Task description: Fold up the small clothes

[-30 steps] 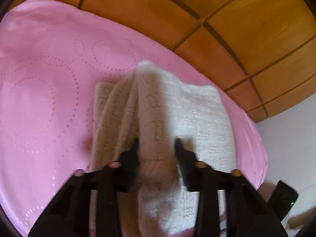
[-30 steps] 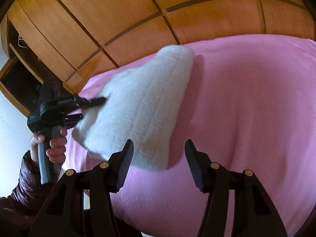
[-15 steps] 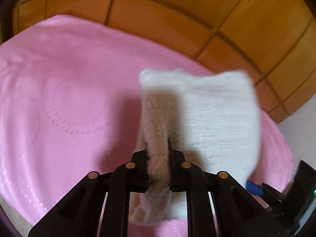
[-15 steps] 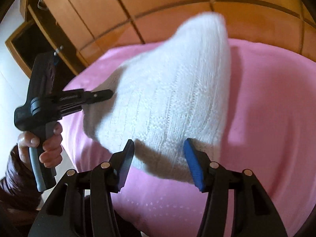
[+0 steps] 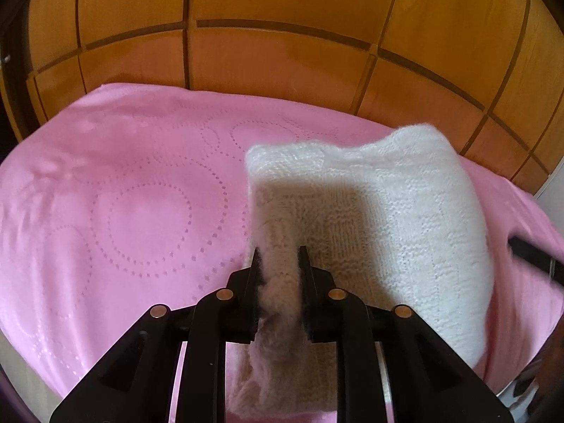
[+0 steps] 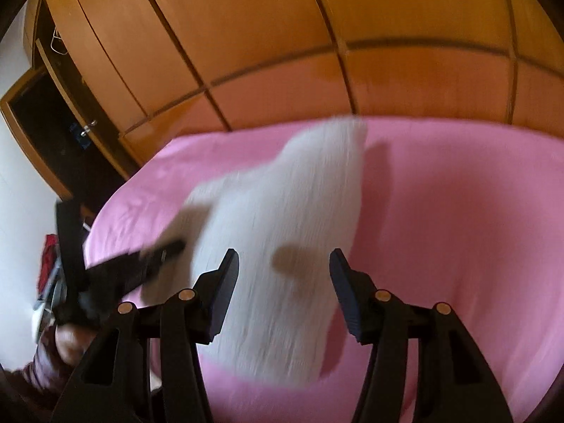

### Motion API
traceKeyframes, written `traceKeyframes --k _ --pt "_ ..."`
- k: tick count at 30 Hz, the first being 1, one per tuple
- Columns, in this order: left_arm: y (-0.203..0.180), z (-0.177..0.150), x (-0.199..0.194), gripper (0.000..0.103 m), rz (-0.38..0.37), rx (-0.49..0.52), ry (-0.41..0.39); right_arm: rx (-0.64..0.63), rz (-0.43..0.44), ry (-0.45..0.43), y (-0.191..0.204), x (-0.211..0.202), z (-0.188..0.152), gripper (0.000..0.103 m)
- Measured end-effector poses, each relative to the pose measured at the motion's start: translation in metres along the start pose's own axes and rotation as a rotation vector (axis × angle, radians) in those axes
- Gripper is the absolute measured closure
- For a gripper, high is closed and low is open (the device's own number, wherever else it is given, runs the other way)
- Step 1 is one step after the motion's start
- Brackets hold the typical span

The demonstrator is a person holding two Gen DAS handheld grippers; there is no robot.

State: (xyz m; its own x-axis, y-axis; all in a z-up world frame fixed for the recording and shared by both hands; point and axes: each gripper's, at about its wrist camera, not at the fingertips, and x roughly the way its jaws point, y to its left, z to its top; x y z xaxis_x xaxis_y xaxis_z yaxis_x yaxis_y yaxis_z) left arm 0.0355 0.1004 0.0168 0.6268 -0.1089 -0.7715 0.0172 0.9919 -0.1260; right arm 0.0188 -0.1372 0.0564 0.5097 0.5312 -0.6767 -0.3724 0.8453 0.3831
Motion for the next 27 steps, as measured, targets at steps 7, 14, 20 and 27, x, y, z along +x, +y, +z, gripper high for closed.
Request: traceKeyframes --k 7,14,20,27 --pt "0.000 -0.003 0.001 0.077 0.018 0.024 -0.012 -0.085 -0.109 0.059 0.011 0.060 0.049 0.049" --pt "0.000 -0.007 0.003 0.077 0.007 0.024 -0.010 -0.168 -0.178 0.176 0.016 0.111 0.042 0.037" --pt "0.002 -0.009 0.004 0.077 0.006 0.023 -0.008 -0.140 -0.132 0.122 0.015 0.095 0.039 0.027" --pt "0.010 -0.012 0.003 0.058 0.005 -0.003 -0.009 -0.030 -0.056 0.056 -0.002 0.054 0.027 0.018"
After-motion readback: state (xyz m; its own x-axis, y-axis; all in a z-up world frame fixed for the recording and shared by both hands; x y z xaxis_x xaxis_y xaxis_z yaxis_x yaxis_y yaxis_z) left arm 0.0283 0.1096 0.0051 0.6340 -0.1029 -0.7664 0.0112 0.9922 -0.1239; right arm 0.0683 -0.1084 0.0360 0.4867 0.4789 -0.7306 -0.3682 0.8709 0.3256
